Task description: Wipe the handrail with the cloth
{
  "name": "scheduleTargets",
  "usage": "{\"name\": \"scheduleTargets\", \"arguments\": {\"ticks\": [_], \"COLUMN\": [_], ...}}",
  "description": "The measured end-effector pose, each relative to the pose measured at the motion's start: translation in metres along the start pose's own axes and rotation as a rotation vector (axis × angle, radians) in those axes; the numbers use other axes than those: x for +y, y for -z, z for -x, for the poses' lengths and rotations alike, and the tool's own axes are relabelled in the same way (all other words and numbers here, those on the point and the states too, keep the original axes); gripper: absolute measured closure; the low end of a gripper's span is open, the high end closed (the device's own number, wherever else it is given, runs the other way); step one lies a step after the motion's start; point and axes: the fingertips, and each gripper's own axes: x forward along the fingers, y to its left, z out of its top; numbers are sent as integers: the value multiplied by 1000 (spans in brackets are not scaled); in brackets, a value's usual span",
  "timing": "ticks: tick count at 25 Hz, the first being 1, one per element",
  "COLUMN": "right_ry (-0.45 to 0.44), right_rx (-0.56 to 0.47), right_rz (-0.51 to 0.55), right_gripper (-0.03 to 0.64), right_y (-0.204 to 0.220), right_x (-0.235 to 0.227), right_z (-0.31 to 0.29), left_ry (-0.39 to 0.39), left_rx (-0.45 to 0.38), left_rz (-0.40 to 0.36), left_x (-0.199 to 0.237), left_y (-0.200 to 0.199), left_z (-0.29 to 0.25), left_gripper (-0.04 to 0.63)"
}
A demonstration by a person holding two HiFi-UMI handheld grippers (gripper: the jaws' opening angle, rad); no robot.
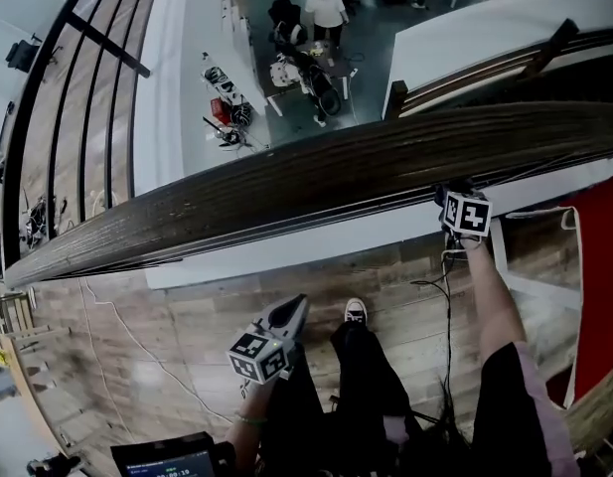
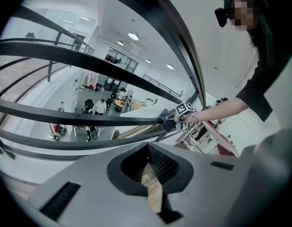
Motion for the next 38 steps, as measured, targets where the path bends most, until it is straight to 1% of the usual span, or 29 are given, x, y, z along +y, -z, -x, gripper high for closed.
{"name": "scheduleTargets", "arguments": {"ticks": [4,9,12,15,17,19,23,26,30,33,35,38], "right_ry": [36,93,70,39,27,5,-53,-88,-149,-193,-228,-275], "right_rx": [4,17,-17,-19,-8,-11,-37,-38,-46,-68,-68,-45], "right_rz": [-22,-102,-131,-107,-85,-84,-97,-85,-92,-109,-123,-147], "right_gripper": [508,508,508,508,508,508,508,508,508,508,508,508], "right_y": [-7,-1,6,20,31,39,45,48,59,69,87,134], "right_x": [-40,-73,-72,-54,-37,-16,33,73,135,193,235,288], "right_z": [0,4,20,35,46,63,106,134,174,214,237,263], "left_ry": [-13,-31,-40,-55,-68,-76,-86,-100,-109,-102,-108,-108], "left_rx": [-1,-9,-19,-34,-44,-60,-97,-122,-140,-157,-156,-176], "left_rz": [-1,6,8,22,32,41,57,63,65,69,60,55], "left_x": [0,-3,-4,3,9,11,14,20,25,31,39,46], "left_y": [-6,-8,-11,-10,-8,-10,-17,-16,-5,2,10,28], "left_z": [-2,-1,9,22,31,44,77,104,147,191,219,256], "left_gripper": [594,594,594,594,594,594,594,594,594,594,594,594]}}
